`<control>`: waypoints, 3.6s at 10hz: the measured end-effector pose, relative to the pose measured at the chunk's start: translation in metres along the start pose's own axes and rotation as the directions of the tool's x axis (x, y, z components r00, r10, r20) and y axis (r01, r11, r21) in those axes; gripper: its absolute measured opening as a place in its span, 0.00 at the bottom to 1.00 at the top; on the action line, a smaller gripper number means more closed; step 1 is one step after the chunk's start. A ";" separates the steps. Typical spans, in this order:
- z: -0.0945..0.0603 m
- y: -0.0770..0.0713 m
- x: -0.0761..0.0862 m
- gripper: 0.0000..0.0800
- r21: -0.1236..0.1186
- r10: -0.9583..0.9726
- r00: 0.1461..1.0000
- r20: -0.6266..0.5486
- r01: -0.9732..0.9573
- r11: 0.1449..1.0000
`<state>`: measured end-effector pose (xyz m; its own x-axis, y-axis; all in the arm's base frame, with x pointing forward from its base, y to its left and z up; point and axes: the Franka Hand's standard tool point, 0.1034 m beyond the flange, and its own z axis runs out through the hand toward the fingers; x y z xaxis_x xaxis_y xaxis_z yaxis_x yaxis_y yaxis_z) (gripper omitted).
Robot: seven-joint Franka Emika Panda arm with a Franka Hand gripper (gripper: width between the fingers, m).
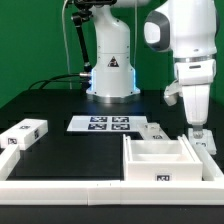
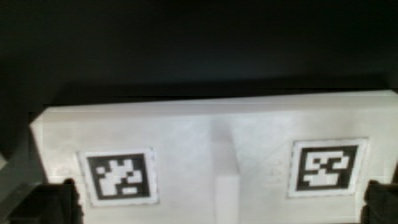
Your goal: Assemble cabinet
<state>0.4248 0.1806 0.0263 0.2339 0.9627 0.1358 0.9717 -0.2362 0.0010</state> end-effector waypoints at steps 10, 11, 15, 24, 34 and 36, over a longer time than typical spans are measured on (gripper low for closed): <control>0.016 -0.007 -0.002 0.10 0.018 0.009 1.000 -0.009 -0.009 1.000; 0.016 -0.007 -0.002 0.09 0.018 0.009 1.000 -0.009 -0.009 1.000; 0.015 -0.006 -0.003 0.09 0.018 0.002 1.000 -0.007 -0.002 1.000; -0.033 0.026 -0.065 0.09 -0.012 -0.097 0.994 0.049 0.098 0.995; -0.040 0.048 -0.077 0.09 -0.023 -0.164 0.985 0.051 0.166 0.986; -0.040 0.049 -0.074 0.09 -0.026 -0.166 0.985 0.049 0.167 0.986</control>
Offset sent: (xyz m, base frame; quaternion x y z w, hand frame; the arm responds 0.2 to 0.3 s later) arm 0.0057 0.0058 -0.0059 -0.0043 0.0047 0.0046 1.0000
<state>0.4539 0.0928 0.0558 0.0710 0.9939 0.0850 0.9959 -0.0753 0.0492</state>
